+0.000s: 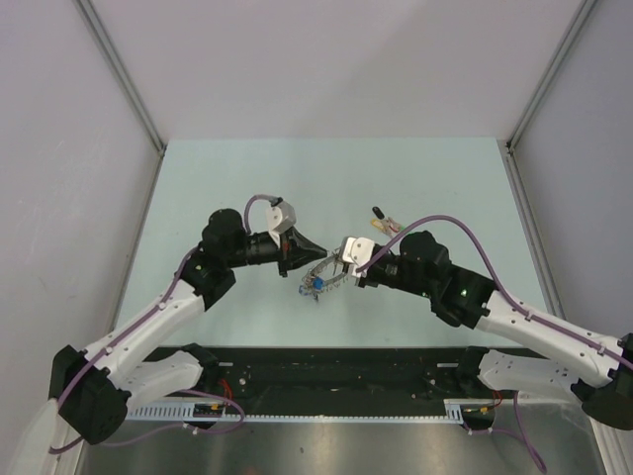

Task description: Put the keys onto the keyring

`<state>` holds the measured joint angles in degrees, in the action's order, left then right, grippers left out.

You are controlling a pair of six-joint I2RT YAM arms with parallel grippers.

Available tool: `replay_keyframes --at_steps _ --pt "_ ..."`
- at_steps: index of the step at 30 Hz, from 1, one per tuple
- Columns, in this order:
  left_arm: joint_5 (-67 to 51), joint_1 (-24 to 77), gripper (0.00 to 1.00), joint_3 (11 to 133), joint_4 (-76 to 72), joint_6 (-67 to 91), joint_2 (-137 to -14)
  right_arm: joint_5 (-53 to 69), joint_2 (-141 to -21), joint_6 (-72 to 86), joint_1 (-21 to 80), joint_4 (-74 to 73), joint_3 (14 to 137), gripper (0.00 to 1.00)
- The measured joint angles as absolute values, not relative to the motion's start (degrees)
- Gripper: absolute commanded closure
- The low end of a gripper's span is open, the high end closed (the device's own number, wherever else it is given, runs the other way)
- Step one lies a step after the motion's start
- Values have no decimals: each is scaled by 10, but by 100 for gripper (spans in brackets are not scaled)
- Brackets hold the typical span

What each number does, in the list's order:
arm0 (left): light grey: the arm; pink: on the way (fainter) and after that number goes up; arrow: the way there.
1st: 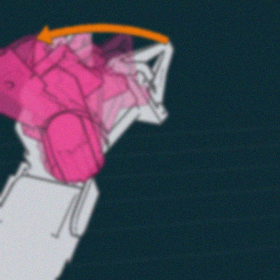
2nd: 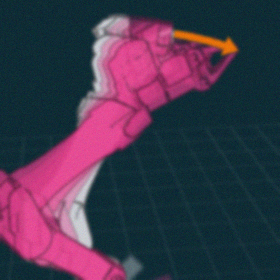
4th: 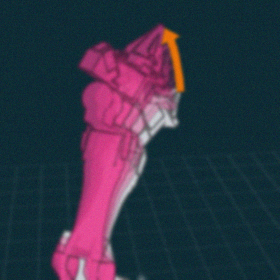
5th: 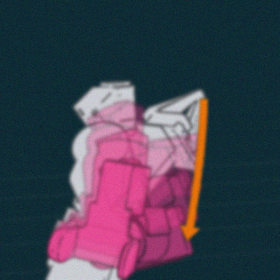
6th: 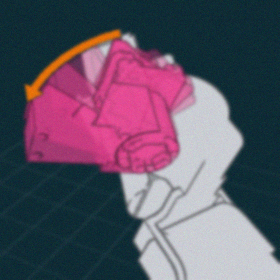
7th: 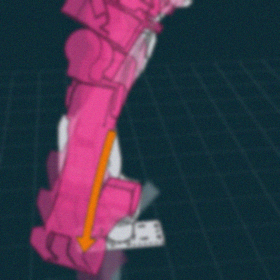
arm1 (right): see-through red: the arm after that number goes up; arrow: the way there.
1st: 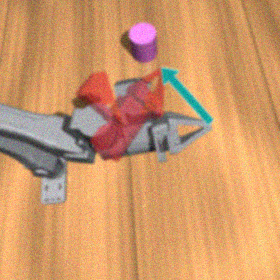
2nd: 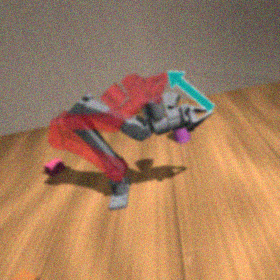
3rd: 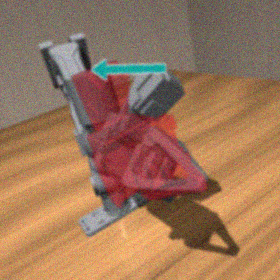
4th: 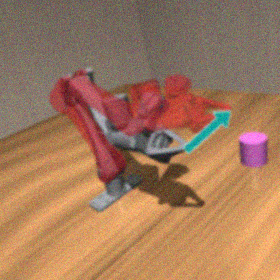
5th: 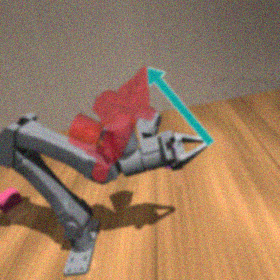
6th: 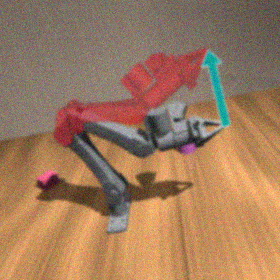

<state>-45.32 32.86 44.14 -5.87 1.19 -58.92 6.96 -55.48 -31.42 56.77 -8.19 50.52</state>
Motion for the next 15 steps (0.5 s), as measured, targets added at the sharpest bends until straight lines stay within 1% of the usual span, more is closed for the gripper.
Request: replay_keyframes --at_steps 8,15 --pt "-374 338 100 367 -173 116 -538 81 -561 -281 568 -39 493 100" --pt "-285 368 100 323 -244 166 -515 89 -575 -265 566 -17 488 100"
